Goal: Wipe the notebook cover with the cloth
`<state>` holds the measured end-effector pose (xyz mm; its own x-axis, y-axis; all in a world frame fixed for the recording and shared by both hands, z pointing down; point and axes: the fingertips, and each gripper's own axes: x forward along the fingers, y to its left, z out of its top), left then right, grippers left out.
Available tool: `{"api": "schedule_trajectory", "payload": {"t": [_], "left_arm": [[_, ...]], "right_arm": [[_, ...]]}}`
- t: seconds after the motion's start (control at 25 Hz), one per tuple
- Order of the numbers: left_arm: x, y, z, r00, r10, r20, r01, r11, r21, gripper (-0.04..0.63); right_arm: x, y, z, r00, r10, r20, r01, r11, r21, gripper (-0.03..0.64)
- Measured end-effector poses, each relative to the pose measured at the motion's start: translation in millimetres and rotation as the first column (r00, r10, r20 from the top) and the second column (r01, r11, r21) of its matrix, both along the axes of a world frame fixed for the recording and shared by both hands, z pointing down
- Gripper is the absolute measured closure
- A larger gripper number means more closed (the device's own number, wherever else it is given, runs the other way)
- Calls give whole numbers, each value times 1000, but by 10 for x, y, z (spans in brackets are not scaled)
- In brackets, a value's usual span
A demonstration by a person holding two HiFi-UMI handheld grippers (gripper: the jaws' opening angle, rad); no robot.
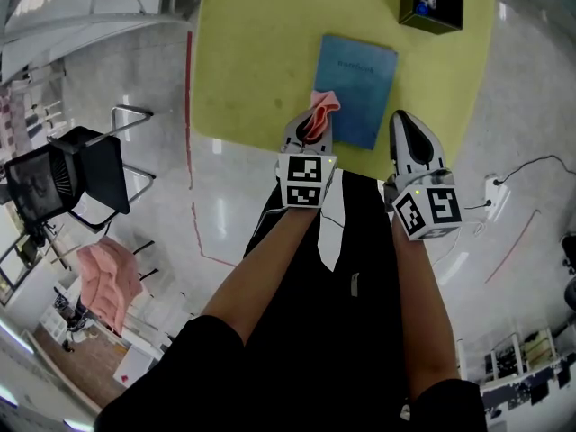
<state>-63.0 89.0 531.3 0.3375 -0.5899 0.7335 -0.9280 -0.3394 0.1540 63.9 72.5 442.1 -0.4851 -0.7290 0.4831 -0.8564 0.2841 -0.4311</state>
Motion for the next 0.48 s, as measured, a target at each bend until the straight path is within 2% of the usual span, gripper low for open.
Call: {"api": "schedule_trajectory", "payload": {"t": [0.48], "left_arm": [[104,3,23,998,-57,-7,57,997,-56,572]], "right_arm": [[68,-34,58,1000,-21,0,21,1000,-4,586]]}}
